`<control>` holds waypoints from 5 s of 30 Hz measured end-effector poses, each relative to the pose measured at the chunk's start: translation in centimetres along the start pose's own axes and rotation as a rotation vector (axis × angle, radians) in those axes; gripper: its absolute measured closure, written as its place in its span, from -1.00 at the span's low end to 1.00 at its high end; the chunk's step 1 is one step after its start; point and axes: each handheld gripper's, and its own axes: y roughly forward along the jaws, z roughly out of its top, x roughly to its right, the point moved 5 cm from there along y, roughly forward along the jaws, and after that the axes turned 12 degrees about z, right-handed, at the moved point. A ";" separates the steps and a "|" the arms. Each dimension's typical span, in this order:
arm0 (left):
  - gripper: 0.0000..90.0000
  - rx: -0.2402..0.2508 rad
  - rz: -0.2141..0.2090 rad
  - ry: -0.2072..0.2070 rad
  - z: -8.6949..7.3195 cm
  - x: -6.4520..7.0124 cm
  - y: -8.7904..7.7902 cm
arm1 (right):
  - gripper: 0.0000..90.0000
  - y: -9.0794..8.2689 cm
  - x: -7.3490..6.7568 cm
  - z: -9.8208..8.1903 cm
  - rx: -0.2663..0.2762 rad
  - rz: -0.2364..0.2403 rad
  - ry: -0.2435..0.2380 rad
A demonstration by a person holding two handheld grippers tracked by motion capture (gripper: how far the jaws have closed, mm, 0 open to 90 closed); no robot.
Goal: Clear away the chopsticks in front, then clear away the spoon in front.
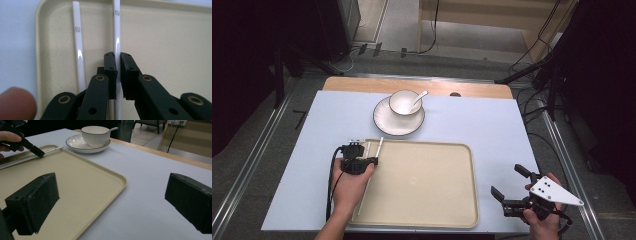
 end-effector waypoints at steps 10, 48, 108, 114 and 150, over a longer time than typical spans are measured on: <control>0.89 0.019 0.015 -0.049 -1.3 -0.6 -0.9 | -1.00 0.0 0.0 0.0 0.003 0.000 -0.003; -0.34 0.171 -0.140 0.056 2.7 -0.2 -3.6 | -1.00 0.2 -0.1 0.2 0.001 0.003 -0.012; 1.00 0.221 -0.193 0.079 20.3 8.7 6.3 | -1.00 0.3 0.7 -0.2 -0.004 -0.002 0.008; 1.00 0.200 -0.143 0.063 20.8 8.8 7.6 | -1.00 0.3 0.7 -0.3 -0.004 -0.001 0.011; 1.00 0.163 -0.097 0.089 20.7 8.9 8.6 | -1.00 0.1 0.7 -0.2 -0.002 -0.006 0.017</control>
